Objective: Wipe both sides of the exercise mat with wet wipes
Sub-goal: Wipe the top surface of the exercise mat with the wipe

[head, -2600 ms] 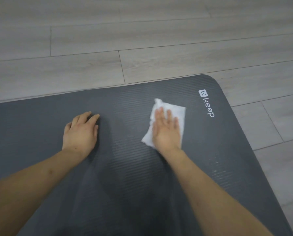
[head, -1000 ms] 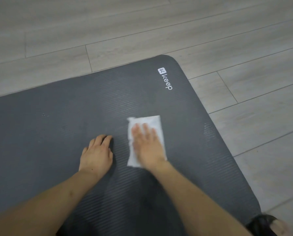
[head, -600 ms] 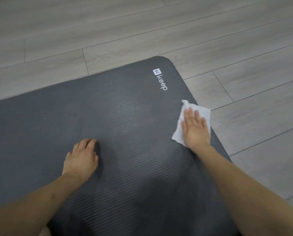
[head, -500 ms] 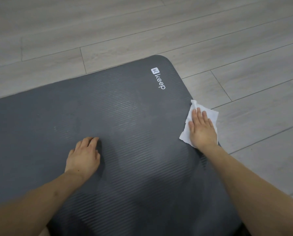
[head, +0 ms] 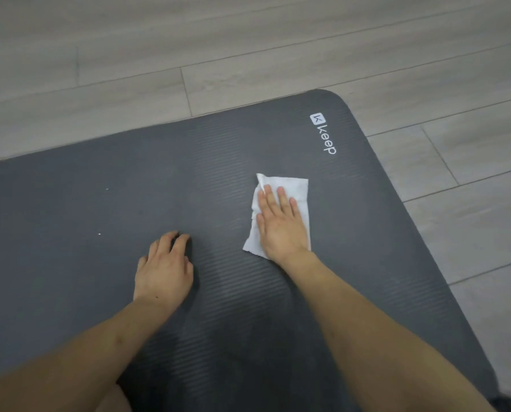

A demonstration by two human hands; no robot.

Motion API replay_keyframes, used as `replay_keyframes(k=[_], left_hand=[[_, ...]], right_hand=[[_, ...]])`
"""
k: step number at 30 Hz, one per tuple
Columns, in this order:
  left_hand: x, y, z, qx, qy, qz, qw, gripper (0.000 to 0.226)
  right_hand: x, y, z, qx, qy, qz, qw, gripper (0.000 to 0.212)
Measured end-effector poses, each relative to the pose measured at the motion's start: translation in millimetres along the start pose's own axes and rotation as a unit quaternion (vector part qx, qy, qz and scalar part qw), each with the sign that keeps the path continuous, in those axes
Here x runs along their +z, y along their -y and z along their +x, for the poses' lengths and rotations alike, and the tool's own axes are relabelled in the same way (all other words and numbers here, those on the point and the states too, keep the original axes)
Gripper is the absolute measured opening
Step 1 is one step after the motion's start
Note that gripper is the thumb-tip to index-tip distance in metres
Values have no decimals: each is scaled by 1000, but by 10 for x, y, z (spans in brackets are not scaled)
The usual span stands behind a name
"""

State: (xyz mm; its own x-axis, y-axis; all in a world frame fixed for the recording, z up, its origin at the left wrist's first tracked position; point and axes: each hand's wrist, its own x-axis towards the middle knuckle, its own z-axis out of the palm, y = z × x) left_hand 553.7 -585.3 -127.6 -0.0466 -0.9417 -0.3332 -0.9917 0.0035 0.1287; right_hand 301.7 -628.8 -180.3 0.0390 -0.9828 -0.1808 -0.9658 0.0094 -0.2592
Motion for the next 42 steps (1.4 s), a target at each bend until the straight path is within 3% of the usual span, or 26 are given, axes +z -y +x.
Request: replay_keyframes(k=[4,9,18,25,33,42], left_hand=[[-114,515,19,-44,-18,-26,999,49],[-248,1196,122,-126,-56,-108,985,44],[-300,1965,513,-101,-108,-123,981,42],[-355,2544,1189,-79,-176,-119,974,40],[-580,3121,2014,-64,-175,-128,974,40],[-538,3277,2101,-90,-160,-111,977,51]], right_hand=[[357,1093,-108,-165,45,-25,985,59],[465,1235,-83,-225,56,-57,971,58],[274,1525,309,-130,36,75,988,63],[104,1685,984,-42,-41,142,988,55],[119,2125,1613,-25,-33,90,995,52],[375,2548,2078,-13,-6,-17,1000,61]])
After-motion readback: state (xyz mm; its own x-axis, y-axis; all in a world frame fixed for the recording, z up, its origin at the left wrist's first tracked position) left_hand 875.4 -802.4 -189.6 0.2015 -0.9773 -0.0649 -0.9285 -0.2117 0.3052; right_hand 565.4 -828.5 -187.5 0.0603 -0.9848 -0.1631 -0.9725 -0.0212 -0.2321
